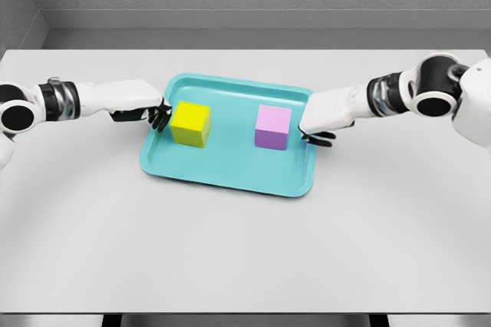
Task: Push two cubes
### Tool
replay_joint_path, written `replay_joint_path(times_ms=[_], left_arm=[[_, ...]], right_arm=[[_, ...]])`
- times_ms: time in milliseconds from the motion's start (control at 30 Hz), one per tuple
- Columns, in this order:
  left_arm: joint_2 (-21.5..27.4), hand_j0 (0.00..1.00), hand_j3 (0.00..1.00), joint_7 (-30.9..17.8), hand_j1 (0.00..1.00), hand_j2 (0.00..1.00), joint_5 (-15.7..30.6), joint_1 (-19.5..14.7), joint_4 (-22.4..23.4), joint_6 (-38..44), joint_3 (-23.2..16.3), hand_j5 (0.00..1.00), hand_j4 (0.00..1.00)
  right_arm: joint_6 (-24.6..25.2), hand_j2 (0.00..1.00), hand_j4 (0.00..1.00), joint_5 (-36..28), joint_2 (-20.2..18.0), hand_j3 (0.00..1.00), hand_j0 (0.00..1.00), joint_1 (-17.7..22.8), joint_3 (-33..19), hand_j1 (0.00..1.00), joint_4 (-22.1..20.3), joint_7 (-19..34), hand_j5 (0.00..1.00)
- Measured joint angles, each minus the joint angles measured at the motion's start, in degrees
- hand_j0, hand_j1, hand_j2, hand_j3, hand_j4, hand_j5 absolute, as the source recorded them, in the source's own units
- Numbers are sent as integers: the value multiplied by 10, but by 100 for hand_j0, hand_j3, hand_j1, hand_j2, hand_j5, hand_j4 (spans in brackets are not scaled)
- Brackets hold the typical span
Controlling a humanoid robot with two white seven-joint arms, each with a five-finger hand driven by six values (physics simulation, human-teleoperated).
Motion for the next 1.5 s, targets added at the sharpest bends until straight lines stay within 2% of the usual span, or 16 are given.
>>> replay_joint_path(times_ms=[367,467,767,1033,1300,1500], left_arm=[[-15,21,21,0,21,21,-11,-2,0,1,-8,21,21],[-9,21,21,0,21,21,-12,-32,19,1,-3,21,21],[-24,21,21,0,21,21,-48,-33,57,0,-5,21,21],[-47,21,21,0,21,21,-66,-31,60,9,-8,21,21],[-58,21,21,-1,21,21,-67,-31,60,14,-9,21,21],[-79,21,21,-1,21,21,-72,-32,60,10,-11,21,21]], right_arm=[[0,0,0,1,35,0,0,-6,11,0,33,0,0],[0,0,0,7,45,0,0,-7,11,0,39,0,0],[0,0,0,20,82,0,0,-14,14,0,61,0,0],[0,0,0,21,80,0,0,-31,7,0,126,0,0],[0,0,0,21,124,0,0,-42,7,0,196,0,0],[3,0,0,23,149,0,0,-41,4,0,209,5,0]])
